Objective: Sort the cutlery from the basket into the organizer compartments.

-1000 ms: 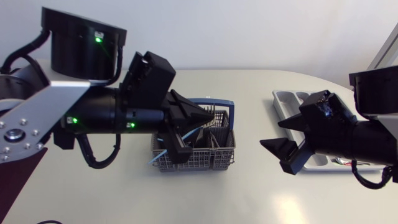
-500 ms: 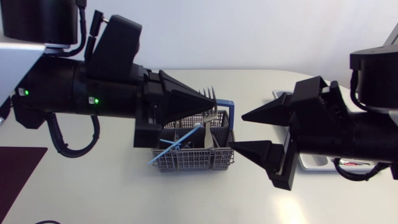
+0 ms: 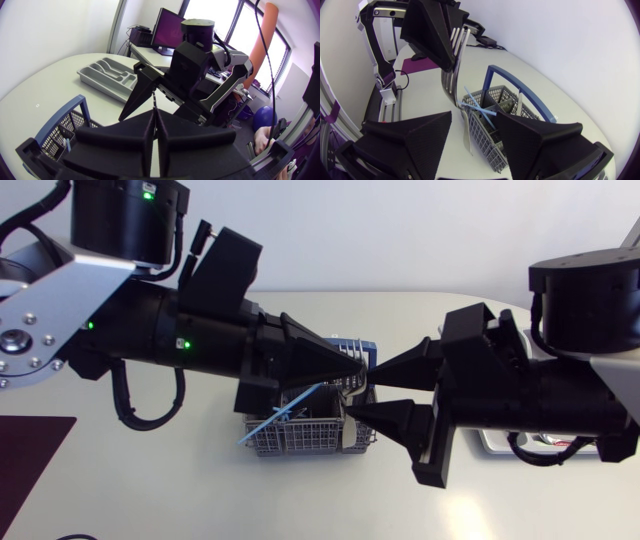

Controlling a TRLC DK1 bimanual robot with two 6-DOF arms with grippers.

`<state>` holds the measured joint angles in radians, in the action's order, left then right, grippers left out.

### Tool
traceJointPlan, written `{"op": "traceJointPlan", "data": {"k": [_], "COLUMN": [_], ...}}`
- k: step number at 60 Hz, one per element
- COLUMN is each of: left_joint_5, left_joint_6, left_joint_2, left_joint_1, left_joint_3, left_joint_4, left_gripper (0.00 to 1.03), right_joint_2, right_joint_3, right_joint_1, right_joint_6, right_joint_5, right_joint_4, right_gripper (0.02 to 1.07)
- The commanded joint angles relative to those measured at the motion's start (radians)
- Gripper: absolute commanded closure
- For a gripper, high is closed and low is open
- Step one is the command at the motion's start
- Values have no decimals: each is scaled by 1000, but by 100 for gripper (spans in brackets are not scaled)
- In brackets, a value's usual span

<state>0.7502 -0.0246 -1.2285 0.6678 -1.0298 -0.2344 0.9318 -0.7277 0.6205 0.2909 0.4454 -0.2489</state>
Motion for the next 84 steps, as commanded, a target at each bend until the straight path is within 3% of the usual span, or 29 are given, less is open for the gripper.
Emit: {"op": "traceJointPlan", "data": {"k": [1,19,24,30,44,46,50,54,61,75,84], "left_joint_5": [20,23,28,29,29,28,28,28,-3,-98,-256], "left_joint_6": [31,48,51,54,64,68,71,71,74,31,-132], "left_joint_2": [-17,-19,-20,-22,-20,-20,-19,-12,4,73,118], "left_joint_1": [-10,-10,-10,-10,-17,-24,-31,-53,-93,-163,-166], "left_joint_3": [-42,-52,-53,-53,-55,-55,-61,-70,-90,-102,-69], "left_joint_4": [18,27,27,29,46,47,49,49,49,21,-89], "left_gripper": [100,100,100,100,100,95,76,50,18,13,13], "right_joint_2": [19,25,29,36,39,38,35,25,-13,-116,-143], "right_joint_3": [1,13,17,20,19,20,22,24,25,8,-15], "right_joint_1": [10,12,19,35,42,41,38,30,-2,-183,-395], "right_joint_6": [-22,-29,-29,-29,-29,-30,-29,-29,-24,8,42], "right_joint_5": [6,26,27,29,29,26,22,18,10,-16,-56], "right_joint_4": [25,23,22,20,3,-1,-15,-30,-72,-181,-214], "right_gripper": [56,80,82,94,101,101,101,101,101,101,101]}}
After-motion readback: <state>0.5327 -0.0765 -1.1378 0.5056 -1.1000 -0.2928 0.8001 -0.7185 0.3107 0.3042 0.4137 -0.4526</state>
